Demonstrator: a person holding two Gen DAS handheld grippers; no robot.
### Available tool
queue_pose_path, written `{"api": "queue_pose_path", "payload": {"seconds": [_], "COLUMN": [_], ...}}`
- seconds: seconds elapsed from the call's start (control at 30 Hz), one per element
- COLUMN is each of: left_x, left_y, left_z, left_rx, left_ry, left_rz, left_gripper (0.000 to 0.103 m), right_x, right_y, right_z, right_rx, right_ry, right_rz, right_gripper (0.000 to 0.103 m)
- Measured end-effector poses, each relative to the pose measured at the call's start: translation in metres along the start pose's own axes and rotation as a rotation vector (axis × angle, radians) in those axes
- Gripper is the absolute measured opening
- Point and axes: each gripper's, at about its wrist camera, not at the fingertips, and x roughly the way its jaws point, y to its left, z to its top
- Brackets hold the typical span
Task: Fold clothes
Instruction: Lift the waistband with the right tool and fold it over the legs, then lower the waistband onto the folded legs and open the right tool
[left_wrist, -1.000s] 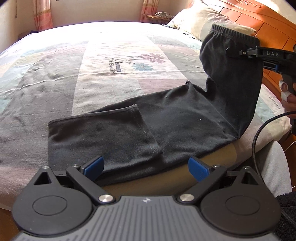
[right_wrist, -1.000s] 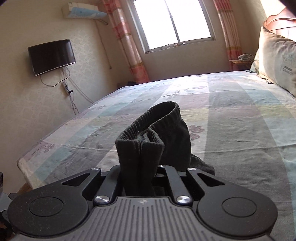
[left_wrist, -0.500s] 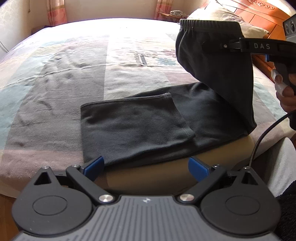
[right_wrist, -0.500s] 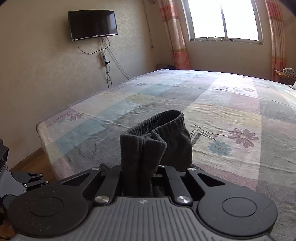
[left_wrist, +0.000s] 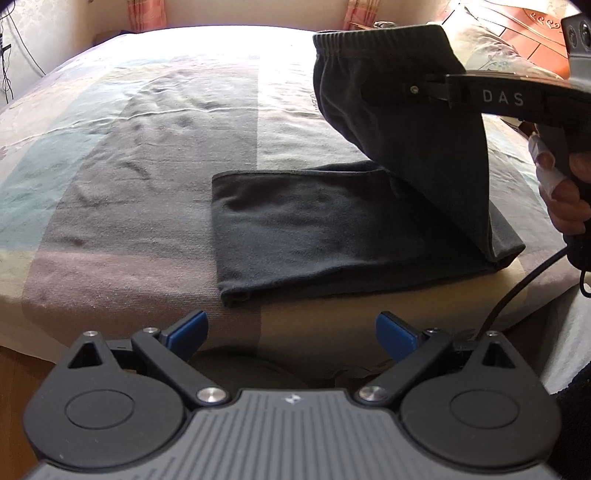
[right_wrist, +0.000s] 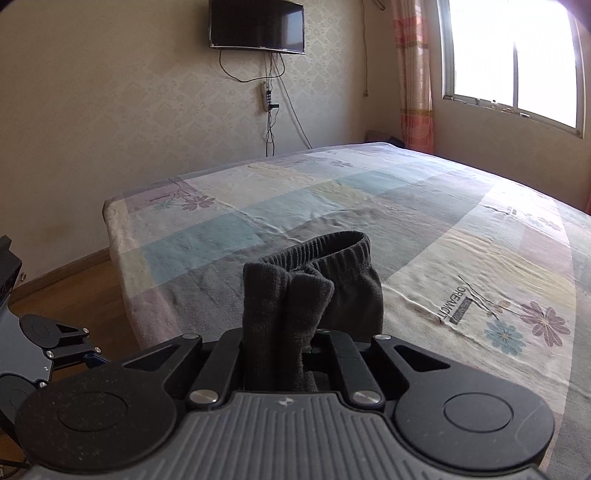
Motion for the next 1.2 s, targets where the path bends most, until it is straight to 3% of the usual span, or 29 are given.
{"api": "queue_pose_path", "payload": {"seconds": [0.3,0.6,0.87,0.97,1.03,1.2], "left_x": [0.003,0.002,0.0,-0.001,0.0,0.003], "left_y": [0.011,0.007,0.007,0.008,0.009,0.007], "left_z": [-0.012,-0.021,-0.024,-0.026,-0.026,-0.026], "left_rx": [-0.042,-0.072,-0.095,-0.103,-0.105,-0.101], "left_ry": [0.033,0.046,0.051,0.051,0.057,0.062], "left_rz": [0.028,0.042,0.054,0.054,0.058,0.053], "left_gripper": [0.097,0.097,0.097,0.097,0.097,0.097], "right_x": [0.036,0.05,0.077,0.082,0.08,0.066], "right_y": [0.037,0.05,0.067,0.065,0.062,0.047], "right_z": [-0.013,-0.025,-0.037,-0.04,-0.04,-0.034], "right_rx": [-0.131,-0.21,-0.309,-0.267,-0.222,-0.09], "right_ry": [0.07,0.096,0.181,0.201,0.207,0.202], "right_rz": [-0.007,-0.006,0.004,0.036,0.069,0.198], "right_gripper": [0.009,0.009,0.011,0.021,0.035,0.047]}}
